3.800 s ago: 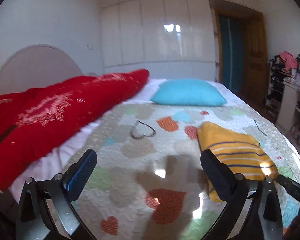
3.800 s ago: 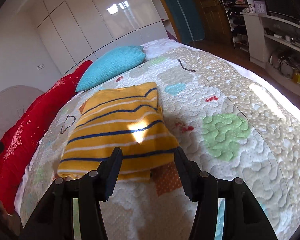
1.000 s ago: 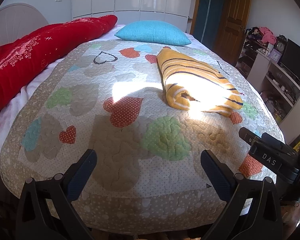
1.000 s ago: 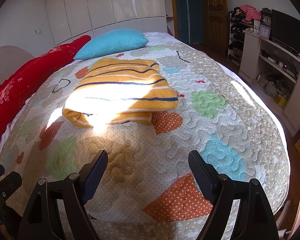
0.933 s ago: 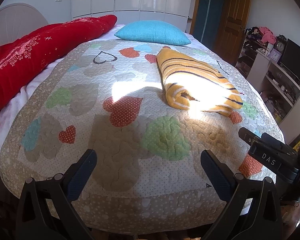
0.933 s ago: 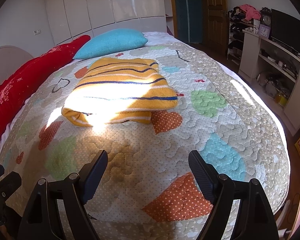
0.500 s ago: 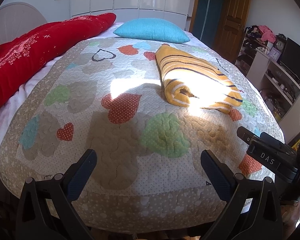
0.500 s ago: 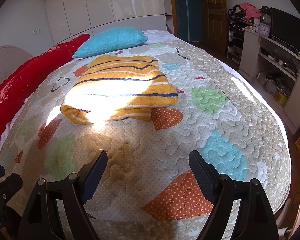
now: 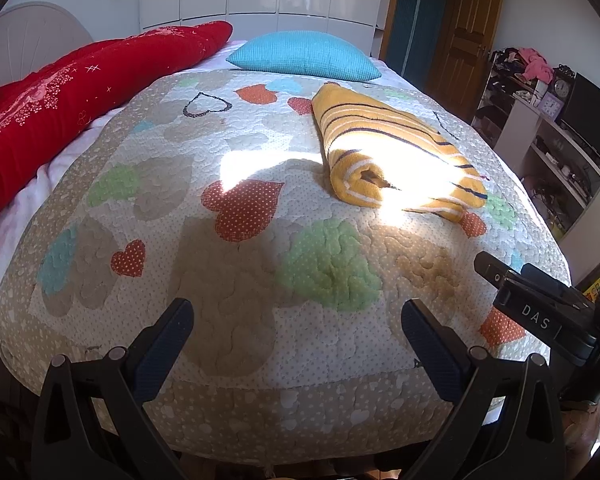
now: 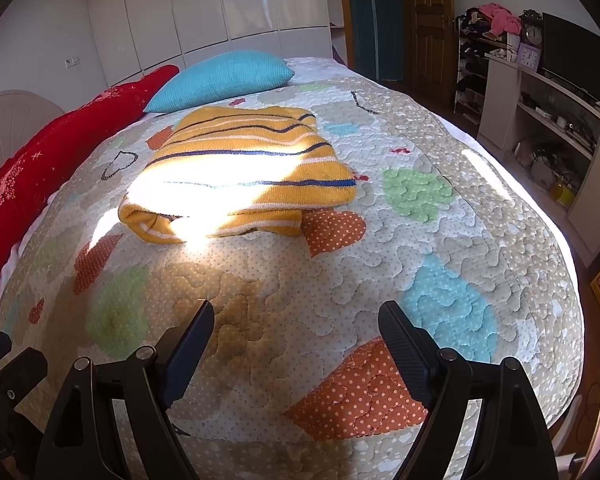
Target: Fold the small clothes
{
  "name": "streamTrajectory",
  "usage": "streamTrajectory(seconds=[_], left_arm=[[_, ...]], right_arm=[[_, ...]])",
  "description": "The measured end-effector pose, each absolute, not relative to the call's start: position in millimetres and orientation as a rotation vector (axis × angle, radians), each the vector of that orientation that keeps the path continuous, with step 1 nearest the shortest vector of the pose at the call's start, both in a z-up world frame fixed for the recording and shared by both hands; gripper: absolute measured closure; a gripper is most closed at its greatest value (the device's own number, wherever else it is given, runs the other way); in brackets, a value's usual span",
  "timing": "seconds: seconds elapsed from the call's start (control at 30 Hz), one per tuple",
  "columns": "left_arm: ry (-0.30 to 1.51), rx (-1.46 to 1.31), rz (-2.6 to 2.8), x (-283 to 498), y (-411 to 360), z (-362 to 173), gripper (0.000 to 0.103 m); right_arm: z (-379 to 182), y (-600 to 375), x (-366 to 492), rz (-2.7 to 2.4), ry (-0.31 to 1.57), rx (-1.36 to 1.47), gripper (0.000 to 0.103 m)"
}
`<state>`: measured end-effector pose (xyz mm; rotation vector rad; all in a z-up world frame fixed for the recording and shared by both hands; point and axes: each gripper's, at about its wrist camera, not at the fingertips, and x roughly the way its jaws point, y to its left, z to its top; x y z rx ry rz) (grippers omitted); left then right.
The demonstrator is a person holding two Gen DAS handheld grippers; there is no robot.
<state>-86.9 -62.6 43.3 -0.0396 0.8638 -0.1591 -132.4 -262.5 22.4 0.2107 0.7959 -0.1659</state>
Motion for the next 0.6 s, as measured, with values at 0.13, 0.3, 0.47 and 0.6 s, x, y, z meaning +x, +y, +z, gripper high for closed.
streamTrajectory(seconds=[0.13,0.3,0.47,0.6], left_arm=[[0.869,-0.040,-0.159,-86.6,-62.4,41.3,0.000],[0.878,-0.038,-0.160,-86.3,-62.9,39.6,0.000],[0.884,-0.031,-0.161,-86.4,-64.0,38.5,0.000],[0.887,-0.027,-0.162,-86.4,-65.6,37.8,0.000]], right_arm=[[22.4,-262.4,-132.5,-0.166,0.796,0.210,0.015],[21.3,-262.7,-132.7,-0.166,0.797,0.213,0.015],[18.9,-264.8,-133.1,-0.168,0.800,0.218,0.015],[18.8,-266.5,-134.3,-0.172,0.800,0.222,0.015]])
